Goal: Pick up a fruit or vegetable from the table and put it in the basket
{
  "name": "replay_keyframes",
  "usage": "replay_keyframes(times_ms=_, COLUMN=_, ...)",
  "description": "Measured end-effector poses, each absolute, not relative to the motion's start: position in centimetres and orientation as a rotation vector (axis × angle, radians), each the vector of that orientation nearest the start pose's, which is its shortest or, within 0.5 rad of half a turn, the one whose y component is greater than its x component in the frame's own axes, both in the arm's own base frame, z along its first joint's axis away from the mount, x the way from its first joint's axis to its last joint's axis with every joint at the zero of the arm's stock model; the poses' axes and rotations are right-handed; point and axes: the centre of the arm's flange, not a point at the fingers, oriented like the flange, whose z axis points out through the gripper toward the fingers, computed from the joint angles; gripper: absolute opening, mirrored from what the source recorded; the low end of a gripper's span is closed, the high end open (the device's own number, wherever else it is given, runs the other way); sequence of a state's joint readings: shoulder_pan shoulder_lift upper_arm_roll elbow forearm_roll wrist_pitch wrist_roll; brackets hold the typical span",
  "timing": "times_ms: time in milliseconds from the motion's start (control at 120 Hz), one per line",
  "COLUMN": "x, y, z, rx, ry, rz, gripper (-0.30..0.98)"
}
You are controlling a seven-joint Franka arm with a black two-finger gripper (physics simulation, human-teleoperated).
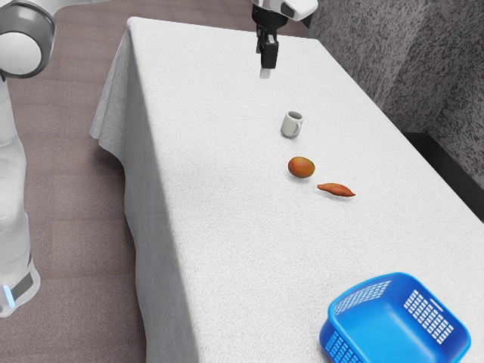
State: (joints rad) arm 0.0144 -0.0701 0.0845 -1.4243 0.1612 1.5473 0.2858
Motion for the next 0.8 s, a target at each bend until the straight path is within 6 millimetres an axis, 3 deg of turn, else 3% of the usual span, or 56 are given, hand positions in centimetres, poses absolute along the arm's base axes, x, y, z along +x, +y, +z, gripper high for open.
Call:
replay_keyframes(times_ms=133, x=51.8, y=7.2, z=73.2, rx=-2.934, ry=0.241, rz=-0.24, gripper=0.69)
replay_keyframes(times_ms=200, x=49.6, y=6.4, z=76.3, rx=-2.918, ry=0.24, rz=-0.331, gripper=0.69)
replay_keyframes(times_ms=275, x=47.5, y=1.3, z=79.1, rx=-2.915, ry=0.375, rz=-0.437, gripper=0.69)
replay_keyframes(times_ms=317, x=47.4, y=-1.8, z=79.0, rx=-2.928, ry=0.468, rz=-0.447, gripper=0.68)
replay_keyframes(times_ms=367, x=47.7, y=-3.2, z=78.2, rx=-2.946, ry=0.51, rz=-0.428, gripper=0.68)
replay_keyframes(times_ms=442, x=48.1, y=-2.5, z=77.4, rx=-2.969, ry=0.483, rz=-0.403, gripper=0.68)
replay_keyframes(times_ms=542, x=49.6, y=1.6, z=74.3, rx=-3.005, ry=0.355, rz=-0.291, gripper=0.69)
replay_keyframes(times_ms=617, x=50.2, y=3.2, z=72.9, rx=-3.017, ry=0.3, rz=-0.235, gripper=0.69)
replay_keyframes(times_ms=733, x=50.8, y=3.0, z=72.0, rx=-3.026, ry=0.28, rz=-0.195, gripper=0.69)
replay_keyframes(times_ms=800, x=52.2, y=0.0, z=70.4, rx=-2.99, ry=0.313, rz=-0.134, gripper=0.69)
